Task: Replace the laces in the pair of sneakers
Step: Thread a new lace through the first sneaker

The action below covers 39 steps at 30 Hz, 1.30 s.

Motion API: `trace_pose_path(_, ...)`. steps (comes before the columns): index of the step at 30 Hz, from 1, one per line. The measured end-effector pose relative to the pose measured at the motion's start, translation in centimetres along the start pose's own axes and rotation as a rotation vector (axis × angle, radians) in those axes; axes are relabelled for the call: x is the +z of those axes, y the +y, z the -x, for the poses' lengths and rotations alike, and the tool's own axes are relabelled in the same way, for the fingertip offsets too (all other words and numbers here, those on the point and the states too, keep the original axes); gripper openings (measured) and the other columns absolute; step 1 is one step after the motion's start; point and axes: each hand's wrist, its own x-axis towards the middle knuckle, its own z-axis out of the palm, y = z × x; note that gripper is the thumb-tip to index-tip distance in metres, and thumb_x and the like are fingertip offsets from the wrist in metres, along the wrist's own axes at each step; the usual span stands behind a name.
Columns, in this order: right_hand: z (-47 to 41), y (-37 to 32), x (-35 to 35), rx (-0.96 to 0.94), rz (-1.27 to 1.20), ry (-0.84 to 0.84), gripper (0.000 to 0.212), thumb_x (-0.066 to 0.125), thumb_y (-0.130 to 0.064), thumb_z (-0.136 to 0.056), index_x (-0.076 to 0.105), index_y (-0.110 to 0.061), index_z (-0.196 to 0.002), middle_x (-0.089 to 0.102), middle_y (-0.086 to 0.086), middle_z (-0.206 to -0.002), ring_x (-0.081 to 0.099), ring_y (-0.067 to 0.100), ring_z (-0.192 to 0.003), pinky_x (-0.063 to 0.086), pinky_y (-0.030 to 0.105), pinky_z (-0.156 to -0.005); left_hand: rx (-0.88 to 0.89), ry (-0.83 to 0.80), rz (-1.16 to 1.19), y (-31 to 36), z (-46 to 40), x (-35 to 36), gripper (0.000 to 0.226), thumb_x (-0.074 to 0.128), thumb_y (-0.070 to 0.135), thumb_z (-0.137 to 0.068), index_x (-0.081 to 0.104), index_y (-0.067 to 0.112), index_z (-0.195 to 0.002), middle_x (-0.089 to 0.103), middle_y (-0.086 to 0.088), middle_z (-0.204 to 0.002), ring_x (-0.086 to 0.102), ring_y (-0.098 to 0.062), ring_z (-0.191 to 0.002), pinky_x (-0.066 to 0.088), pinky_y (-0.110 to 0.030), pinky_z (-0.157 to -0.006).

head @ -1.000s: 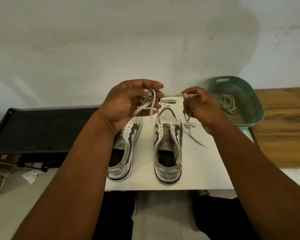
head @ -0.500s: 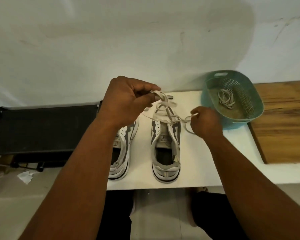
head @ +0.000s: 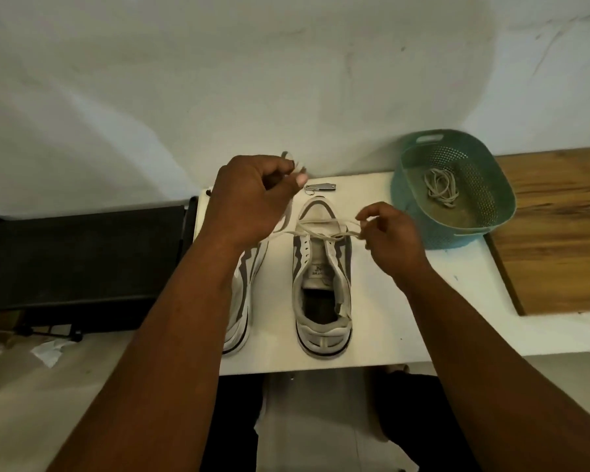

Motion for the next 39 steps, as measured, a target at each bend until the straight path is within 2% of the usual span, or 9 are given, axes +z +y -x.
trace_pose_path(6, 2.1, -7.2, 0.3, -0.063, -0.442, -0.131, 0.027, 0.052, -0.002, -0.093, 0.077, -0.012, -0.089, 0.068, -0.006, -0.071, 0.058, 0.015, -0.074, 0.047, 0.029, -0.067, -0.176, -0.126, 0.325, -0.1, 1.0, 1.6, 0.021, 0.059, 0.024, -0.105, 0.079, 0.024, -0.111, 0.071, -0.005, -0.076, 0.061, -0.024, -0.072, 0.053, -0.035, -0.073)
trace_pose_path(9, 2.4, -6.4, 1.5, -0.201, -0.33, -0.32, 0.014, 0.066, -0.02, -0.096, 0.078, -0.017, -0.102, 0.075, 0.0, -0.085, 0.065, 0.016, -0.076, 0.052, 0.026, -0.069, -0.238, -0.16, 0.461, -1.1, 1.9, 3.0, 0.02, 0.06, 0.027, -0.104, 0.076, 0.031, -0.115, 0.078, 0.004, -0.101, 0.072, -0.015, -0.093, 0.056, -0.04, -0.088)
trace_pose_path(11, 2.2, -4.8, 2.5, -0.266, -0.183, -0.373, 0.015, 0.073, -0.027, -0.093, 0.079, -0.016, -0.101, 0.074, 0.01, -0.088, 0.067, 0.029, -0.081, 0.057, 0.043, -0.075, -0.302, -0.17, 0.547, -1.8, 2.2, 3.8, 0.021, 0.06, 0.028, -0.103, 0.075, 0.032, -0.117, 0.077, 0.009, -0.114, 0.072, -0.012, -0.108, 0.06, -0.039, -0.089)
trace_pose_path(15, 1.5, -2.9, 3.6, -0.26, -0.092, -0.368, 0.022, 0.076, -0.037, -0.089, 0.08, -0.016, -0.095, 0.076, 0.006, -0.085, 0.069, 0.032, -0.078, 0.057, 0.055, -0.077, -0.433, -0.17, 0.684, -3.1, 2.7, 5.1, 0.021, 0.059, 0.027, -0.103, 0.076, 0.028, -0.116, 0.079, 0.004, -0.11, 0.073, -0.011, -0.103, 0.059, -0.027, -0.079)
trace_pose_path(22, -0.6, -2.6, 2.0, -0.247, -0.117, -0.266, 0.029, 0.064, -0.045, -0.089, 0.078, -0.02, -0.084, 0.071, 0.007, -0.071, 0.061, 0.032, -0.065, 0.05, 0.042, -0.058, -0.46, 0.056, 0.824, -5.5, 3.0, 5.8, 0.022, 0.052, 0.02, -0.107, 0.073, 0.015, -0.102, 0.073, -0.003, -0.083, 0.071, -0.024, -0.09, 0.06, -0.044, -0.089)
trace_pose_path(25, -1.6, -2.4, 1.4, -0.171, -0.292, -0.116, 0.037, 0.057, -0.042, -0.101, 0.067, -0.019, -0.074, 0.061, 0.0, -0.066, 0.052, 0.014, -0.06, 0.044, 0.028, -0.057, -0.399, 0.087, 0.603, -6.6, 2.8, 4.5, 0.024, 0.053, 0.019, -0.107, 0.076, 0.022, -0.098, 0.056, 0.007, -0.064, 0.059, -0.009, -0.068, 0.06, -0.036, -0.075)
trace_pose_path(29, -2.6, -2.9, 0.7, 0.089, -0.664, 0.06, 0.043, 0.055, -0.033, -0.101, 0.052, -0.022, -0.06, 0.045, -0.001, -0.06, 0.043, 0.014, -0.058, 0.037, 0.029, -0.058, -0.354, 0.288, 0.119, -8.4, 2.4, 2.8, 0.024, 0.057, 0.026, -0.103, 0.073, 0.03, -0.086, 0.07, 0.016, -0.075, 0.066, -0.004, -0.071, 0.06, -0.034, -0.068)
trace_pose_path(35, -2.8, -2.5, 1.0, 0.176, -0.524, 0.091, 0.041, 0.06, -0.022, -0.099, 0.05, -0.02, -0.058, 0.043, -0.002, -0.056, 0.043, 0.015, -0.055, 0.041, 0.032, -0.06, -0.5, 0.616, 0.703, -8.5, 1.5, 2.0, 0.027, 0.054, 0.018, -0.104, 0.069, 0.02, -0.081, 0.066, 0.002, -0.068, 0.067, -0.017, -0.069, 0.058, -0.033, -0.064)
trace_pose_path(39, -2.8, -2.0, 2.0, 0.143, -0.43, 0.204, 0.04, 0.06, -0.023, -0.096, 0.05, -0.014, -0.059, 0.043, 0.006, -0.061, 0.042, 0.024, -0.064, 0.039, 0.038, -0.062, -0.382, 0.734, 0.663, -9.6, 1.3, 1.9, 0.026, 0.064, 0.029, -0.1, 0.076, 0.024, -0.078, 0.052, 0.002, -0.063, 0.043, -0.014, -0.054, 0.034, -0.035, -0.049)
